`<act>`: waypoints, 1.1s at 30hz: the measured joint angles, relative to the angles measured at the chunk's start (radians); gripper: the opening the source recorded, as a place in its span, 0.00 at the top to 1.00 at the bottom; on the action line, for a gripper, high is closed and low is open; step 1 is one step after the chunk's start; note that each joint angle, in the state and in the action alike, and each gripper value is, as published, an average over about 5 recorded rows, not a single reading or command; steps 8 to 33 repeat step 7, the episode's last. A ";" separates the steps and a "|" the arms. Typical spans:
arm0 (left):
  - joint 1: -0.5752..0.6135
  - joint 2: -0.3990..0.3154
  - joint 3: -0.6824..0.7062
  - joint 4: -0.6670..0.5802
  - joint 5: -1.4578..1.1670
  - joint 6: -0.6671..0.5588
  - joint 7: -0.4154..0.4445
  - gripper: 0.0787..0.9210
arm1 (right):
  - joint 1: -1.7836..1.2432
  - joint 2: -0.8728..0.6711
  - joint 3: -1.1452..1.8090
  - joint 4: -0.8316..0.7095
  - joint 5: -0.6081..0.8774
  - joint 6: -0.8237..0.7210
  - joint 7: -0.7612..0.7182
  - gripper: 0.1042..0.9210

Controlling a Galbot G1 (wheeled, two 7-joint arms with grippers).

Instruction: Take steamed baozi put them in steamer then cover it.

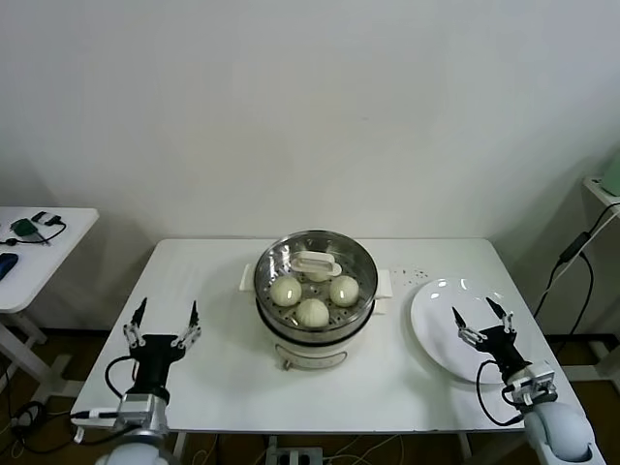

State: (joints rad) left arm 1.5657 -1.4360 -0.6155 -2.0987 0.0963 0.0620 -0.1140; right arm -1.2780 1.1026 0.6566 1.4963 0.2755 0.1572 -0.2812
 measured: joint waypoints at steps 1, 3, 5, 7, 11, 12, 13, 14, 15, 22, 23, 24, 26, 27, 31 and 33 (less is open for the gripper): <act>0.006 -0.002 -0.005 0.002 -0.014 -0.014 0.000 0.12 | 0.001 0.001 -0.001 -0.001 0.001 0.001 -0.001 0.12; 0.015 -0.005 -0.015 0.008 -0.038 -0.038 0.000 0.12 | 0.003 0.004 -0.003 -0.004 0.002 0.004 -0.001 0.12; 0.022 -0.006 -0.025 0.012 -0.057 -0.058 0.002 0.12 | 0.003 0.008 -0.004 -0.004 0.002 0.006 -0.002 0.12; 0.025 -0.006 -0.030 0.015 -0.065 -0.067 0.003 0.12 | 0.002 0.011 -0.004 -0.004 0.002 0.007 -0.002 0.12; 0.025 -0.006 -0.030 0.015 -0.065 -0.067 0.003 0.12 | 0.002 0.011 -0.004 -0.004 0.002 0.007 -0.002 0.12; 0.025 -0.006 -0.030 0.015 -0.065 -0.067 0.003 0.12 | 0.002 0.011 -0.004 -0.004 0.002 0.007 -0.002 0.12; 0.025 -0.006 -0.030 0.015 -0.065 -0.067 0.003 0.12 | 0.002 0.011 -0.004 -0.004 0.002 0.007 -0.002 0.12; 0.025 -0.006 -0.030 0.015 -0.065 -0.067 0.003 0.12 | 0.002 0.011 -0.004 -0.004 0.002 0.007 -0.002 0.12; 0.025 -0.006 -0.030 0.015 -0.065 -0.067 0.003 0.12 | 0.002 0.011 -0.004 -0.004 0.002 0.007 -0.002 0.12; 0.025 -0.006 -0.030 0.015 -0.065 -0.067 0.003 0.12 | 0.002 0.011 -0.004 -0.004 0.002 0.007 -0.002 0.12; 0.025 -0.006 -0.030 0.015 -0.065 -0.067 0.003 0.12 | 0.002 0.011 -0.004 -0.004 0.002 0.007 -0.002 0.12; 0.025 -0.006 -0.030 0.015 -0.065 -0.067 0.003 0.12 | 0.002 0.011 -0.004 -0.004 0.002 0.007 -0.002 0.12; 0.025 -0.006 -0.030 0.015 -0.065 -0.067 0.003 0.12 | 0.002 0.011 -0.004 -0.004 0.002 0.007 -0.002 0.12; 0.025 -0.006 -0.030 0.015 -0.065 -0.067 0.003 0.12 | 0.002 0.011 -0.004 -0.004 0.002 0.007 -0.002 0.12; 0.025 -0.006 -0.030 0.015 -0.065 -0.067 0.003 0.12 | 0.002 0.011 -0.004 -0.004 0.002 0.007 -0.002 0.12; 0.025 -0.006 -0.030 0.015 -0.065 -0.067 0.003 0.12 | 0.002 0.011 -0.004 -0.004 0.002 0.007 -0.002 0.12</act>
